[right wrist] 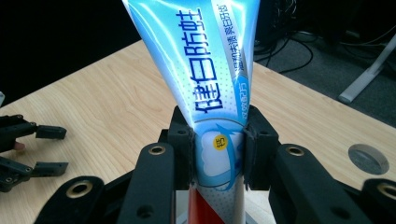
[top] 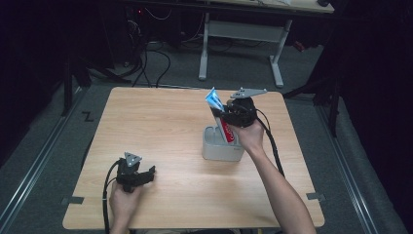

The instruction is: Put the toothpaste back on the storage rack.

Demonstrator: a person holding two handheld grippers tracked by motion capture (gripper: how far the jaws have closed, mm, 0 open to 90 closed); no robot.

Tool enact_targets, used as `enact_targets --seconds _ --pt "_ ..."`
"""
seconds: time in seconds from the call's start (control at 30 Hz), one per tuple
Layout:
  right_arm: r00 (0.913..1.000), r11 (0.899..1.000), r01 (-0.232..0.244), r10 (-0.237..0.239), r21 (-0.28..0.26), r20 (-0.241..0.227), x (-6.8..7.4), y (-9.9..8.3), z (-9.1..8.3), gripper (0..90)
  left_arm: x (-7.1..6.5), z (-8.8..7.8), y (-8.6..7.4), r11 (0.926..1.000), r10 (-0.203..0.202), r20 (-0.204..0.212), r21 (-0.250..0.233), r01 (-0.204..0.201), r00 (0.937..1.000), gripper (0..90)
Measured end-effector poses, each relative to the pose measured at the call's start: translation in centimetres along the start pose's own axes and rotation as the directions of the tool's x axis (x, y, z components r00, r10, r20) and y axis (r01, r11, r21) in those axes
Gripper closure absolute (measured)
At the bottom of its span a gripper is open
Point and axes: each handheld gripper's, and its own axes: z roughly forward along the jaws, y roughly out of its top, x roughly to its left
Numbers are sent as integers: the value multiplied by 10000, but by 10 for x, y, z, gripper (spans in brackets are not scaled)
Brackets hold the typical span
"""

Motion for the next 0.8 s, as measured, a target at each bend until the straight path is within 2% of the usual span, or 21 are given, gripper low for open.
enact_targets --seconds 0.4,0.57,0.8 --pt "9999 9995 13 -18 322 156 -5 -11 7 687 0 0 0 10000 -7 -10 -2 7 10000 240" --pt "9998 9991 -124 117 412 178 -8 -18 7 682 0 0 0 10000 45 -35 25 -45 10000 240" --pt "9998 9980 4 -15 640 183 -8 -21 9 678 0 0 0 10000 24 -49 24 -23 10000 240"
